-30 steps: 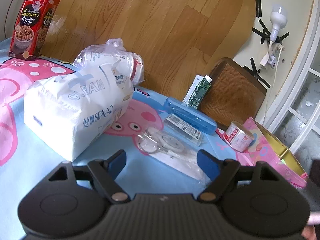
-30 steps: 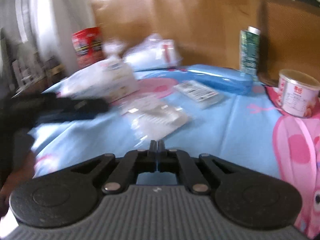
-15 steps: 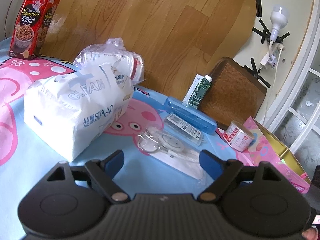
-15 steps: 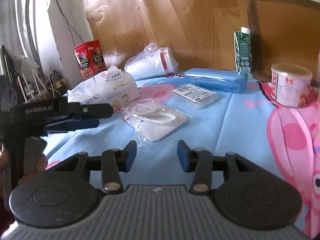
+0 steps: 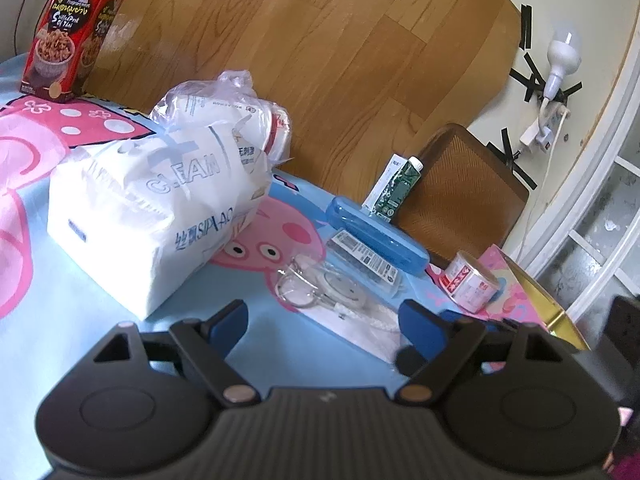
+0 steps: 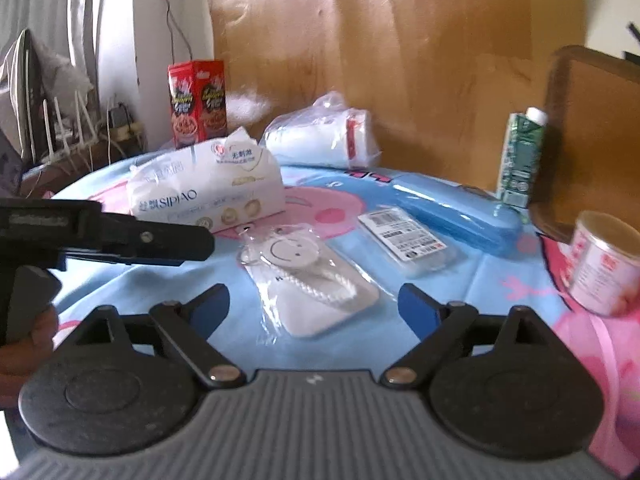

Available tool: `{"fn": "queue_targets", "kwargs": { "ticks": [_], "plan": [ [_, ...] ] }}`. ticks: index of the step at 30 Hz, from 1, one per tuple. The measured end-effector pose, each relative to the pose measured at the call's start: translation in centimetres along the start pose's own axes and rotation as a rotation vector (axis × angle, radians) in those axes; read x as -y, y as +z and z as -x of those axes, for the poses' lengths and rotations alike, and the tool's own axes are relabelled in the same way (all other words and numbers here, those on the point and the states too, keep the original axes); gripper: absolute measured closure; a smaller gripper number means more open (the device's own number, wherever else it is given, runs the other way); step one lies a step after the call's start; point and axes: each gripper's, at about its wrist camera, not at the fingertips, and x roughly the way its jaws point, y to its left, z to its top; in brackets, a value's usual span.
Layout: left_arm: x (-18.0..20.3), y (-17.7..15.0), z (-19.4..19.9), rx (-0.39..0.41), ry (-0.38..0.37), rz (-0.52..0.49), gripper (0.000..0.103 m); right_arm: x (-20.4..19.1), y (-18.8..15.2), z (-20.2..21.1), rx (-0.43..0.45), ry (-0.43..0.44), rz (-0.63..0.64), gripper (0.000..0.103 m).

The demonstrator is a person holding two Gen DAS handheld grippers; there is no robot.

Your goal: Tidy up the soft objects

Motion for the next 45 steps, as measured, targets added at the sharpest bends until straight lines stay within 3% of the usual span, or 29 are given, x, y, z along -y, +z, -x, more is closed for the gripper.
{"fn": "queue_targets", "kwargs": {
  "ticks": [7, 18, 19, 20, 21, 23, 26, 34, 38, 45],
  "plan": [
    [0.2, -0.1, 0.0, -0.002, 0.000, -0.014, 0.018, -0.5, 0.6, -2.8, -0.091, 0.012, 0.061, 0.010],
    [0.5, -0.2, -0.1, -0.001, 0.017, -0.029, 0.018, -0.4, 1.1, -3.9, -0.119, -0.004, 0.109, 0.009],
    [0.5, -0.2, -0.1, -0.001, 0.018, -0.029, 0.018, -0.3, 1.2, -4.2, -0.126, 0.005, 0.103, 0.010],
    [0.4, -0.2, -0.1, 0.000, 0.018, -0.028, 0.018, -0.2, 1.2, -4.2, -0.124, 0.003, 0.096, 0.021],
    [0.4, -0.2, -0.1, 0.002, 0.019, -0.027, 0.018, -0.2, 1.3, -4.1, -0.119, 0.003, 0.095, 0.024],
    [0.3, -0.1, 0.0, 0.002, 0.019, -0.022, 0.018, -0.9, 1.0, -3.4, -0.098, 0.008, 0.128, 0.038],
    [0.2, -0.1, -0.1, -0.002, 0.018, -0.020, 0.018, -2.1, 0.1, -2.2, -0.082, -0.029, 0.156, 0.040],
    [0.3, -0.1, -0.3, -0.021, 0.015, -0.021, 0.016, -3.0, -3.3, 3.3, -0.049, -0.075, 0.165, 0.040],
    [0.4, -0.1, -0.5, -0.027, 0.021, -0.025, 0.013, -2.7, -4.1, 4.5, -0.037, -0.067, 0.112, 0.039],
    [0.7, -0.2, -0.6, -0.030, 0.047, -0.042, 0.013, -2.5, -4.0, 4.2, -0.045, -0.045, 0.078, 0.025]
  ]
}}
